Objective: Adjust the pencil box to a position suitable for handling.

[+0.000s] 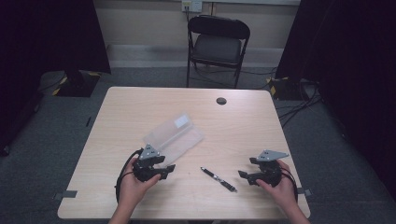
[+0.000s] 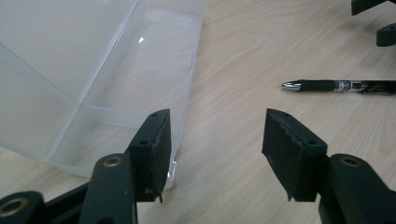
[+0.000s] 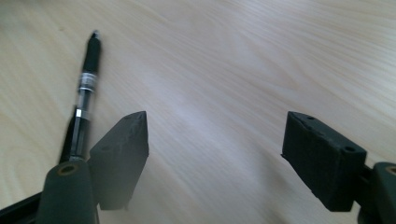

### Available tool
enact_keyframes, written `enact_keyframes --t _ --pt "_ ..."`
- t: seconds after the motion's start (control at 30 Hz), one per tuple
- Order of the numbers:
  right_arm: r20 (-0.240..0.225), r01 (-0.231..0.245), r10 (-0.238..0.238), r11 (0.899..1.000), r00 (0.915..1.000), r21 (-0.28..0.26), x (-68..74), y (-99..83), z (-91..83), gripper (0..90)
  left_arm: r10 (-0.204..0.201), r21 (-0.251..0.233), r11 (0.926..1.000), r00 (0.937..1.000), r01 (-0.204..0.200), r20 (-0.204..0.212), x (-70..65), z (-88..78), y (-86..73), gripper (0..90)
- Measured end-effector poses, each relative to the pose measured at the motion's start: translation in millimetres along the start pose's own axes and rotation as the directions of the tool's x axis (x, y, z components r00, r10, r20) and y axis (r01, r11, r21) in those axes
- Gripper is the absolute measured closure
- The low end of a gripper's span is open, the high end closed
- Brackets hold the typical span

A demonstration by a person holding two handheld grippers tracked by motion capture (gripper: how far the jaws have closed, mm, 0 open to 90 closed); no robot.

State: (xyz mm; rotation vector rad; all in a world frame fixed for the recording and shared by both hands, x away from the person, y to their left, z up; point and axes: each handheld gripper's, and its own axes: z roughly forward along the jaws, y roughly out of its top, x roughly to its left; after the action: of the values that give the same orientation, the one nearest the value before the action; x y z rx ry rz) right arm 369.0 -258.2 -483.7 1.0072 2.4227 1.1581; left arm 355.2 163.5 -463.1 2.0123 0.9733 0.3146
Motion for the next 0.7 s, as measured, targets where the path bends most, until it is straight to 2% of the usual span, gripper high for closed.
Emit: enact_keyframes --t 0.17,0.2,0.23,0.27,0.4,0.57,0.7 --pt "-0.052 0.015 -0.016 1.000 0.9985 -0.005 16.0 5.6 8.1 23.9 0.020 -0.003 0.9998 0.9997 -0.020 -0.014 1.2 -2.3 -0.9 38.8" --pt "-0.070 0.016 -0.017 1.000 0.9974 -0.004 19.4 6.6 10.1 24.3 0.008 -0.014 0.9999 0.9998 -0.008 -0.018 1.4 -2.3 -1.7 37.7" --pt "-0.083 0.023 -0.023 1.000 0.9963 -0.004 23.9 7.9 12.7 24.7 0.017 -0.012 0.9998 0.9996 -0.017 -0.021 2.3 -2.9 -1.8 36.8" --pt "-0.090 0.029 -0.029 1.000 0.9955 -0.001 26.8 8.8 14.0 25.1 0.008 -0.007 0.9999 0.9995 -0.009 -0.029 1.8 -3.9 -2.3 36.8" --pt "-0.139 0.057 -0.056 0.998 0.9887 0.002 42.4 13.8 20.7 26.8 0.016 -0.012 0.9998 0.9997 -0.016 -0.019 2.2 -4.7 -4.7 36.8" --pt "-0.183 0.046 -0.046 0.999 0.9821 -0.003 49.2 19.1 27.1 27.3 0.005 -0.012 0.9999 0.9997 -0.005 -0.026 1.3 -6.3 -8.5 36.6" --pt "-0.198 0.062 -0.056 0.998 0.9787 0.025 52.5 18.6 34.5 28.2 0.003 -0.007 1.0000 0.9994 -0.003 -0.034 1.5 -8.5 -9.8 36.6"
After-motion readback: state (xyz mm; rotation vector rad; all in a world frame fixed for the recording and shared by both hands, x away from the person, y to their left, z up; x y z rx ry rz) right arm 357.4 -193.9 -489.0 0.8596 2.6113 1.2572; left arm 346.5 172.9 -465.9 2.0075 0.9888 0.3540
